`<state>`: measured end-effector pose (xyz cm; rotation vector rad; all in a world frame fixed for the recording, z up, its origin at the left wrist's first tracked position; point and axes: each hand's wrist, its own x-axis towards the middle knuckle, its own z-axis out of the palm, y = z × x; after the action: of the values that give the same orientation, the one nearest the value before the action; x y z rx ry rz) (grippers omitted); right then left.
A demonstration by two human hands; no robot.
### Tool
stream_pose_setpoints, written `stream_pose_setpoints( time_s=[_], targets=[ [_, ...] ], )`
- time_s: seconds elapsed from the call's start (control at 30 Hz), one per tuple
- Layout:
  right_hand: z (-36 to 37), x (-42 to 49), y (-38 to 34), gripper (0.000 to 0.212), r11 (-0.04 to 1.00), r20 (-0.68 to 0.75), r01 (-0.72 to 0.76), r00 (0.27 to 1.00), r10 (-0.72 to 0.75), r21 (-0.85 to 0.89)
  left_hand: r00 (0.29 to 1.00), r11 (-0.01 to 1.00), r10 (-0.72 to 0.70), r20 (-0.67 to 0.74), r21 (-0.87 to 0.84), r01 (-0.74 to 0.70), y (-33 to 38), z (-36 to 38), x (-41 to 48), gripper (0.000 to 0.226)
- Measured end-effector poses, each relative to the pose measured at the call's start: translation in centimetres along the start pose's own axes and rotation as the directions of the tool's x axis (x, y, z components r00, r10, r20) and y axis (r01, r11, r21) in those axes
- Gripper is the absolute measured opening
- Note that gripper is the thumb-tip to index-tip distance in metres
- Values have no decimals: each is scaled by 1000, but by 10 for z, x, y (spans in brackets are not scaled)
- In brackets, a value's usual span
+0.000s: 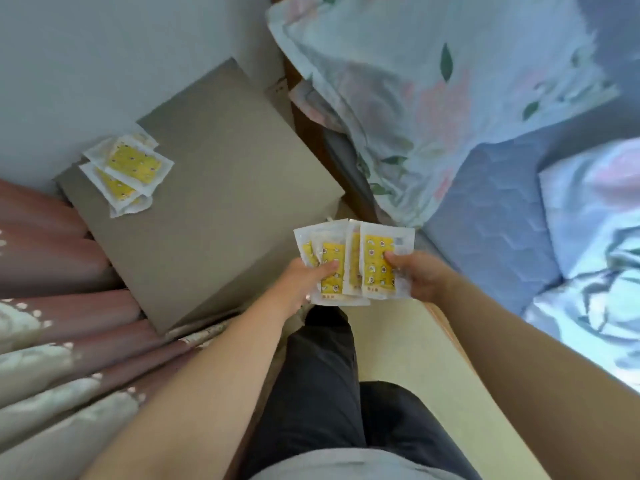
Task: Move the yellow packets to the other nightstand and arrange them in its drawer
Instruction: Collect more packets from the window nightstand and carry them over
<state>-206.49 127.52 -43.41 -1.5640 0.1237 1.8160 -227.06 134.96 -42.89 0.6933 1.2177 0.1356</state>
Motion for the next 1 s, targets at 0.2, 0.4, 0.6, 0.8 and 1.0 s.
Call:
stream_pose_setpoints(
  time_s=[0.2,0.4,0.6,0.8,1.0],
  targets=[
    [-118,-80,105,22,976,-190,122,978,-87,181,987,975,-26,155,222,-9,-77,114,-39,16],
    [-223,-169,226,10,934,-426,231,899,-98,272,918,832,-198,343,554,-28,-152,225,-83,17],
    [-296,-237,324,7,729,-549,393,835,-30,560,849,650,-358,389,756,-73,-209,339,-120,15],
    [-365,-296,380,16,422,-598,524,799,57,740,760,474,-474,445,856,-205,-253,470,-140,17],
    [-437,-362,440,27,142,-693,681,683,230,718,662,202,-603,445,888,-413,-323,608,-172,11]
  ],
)
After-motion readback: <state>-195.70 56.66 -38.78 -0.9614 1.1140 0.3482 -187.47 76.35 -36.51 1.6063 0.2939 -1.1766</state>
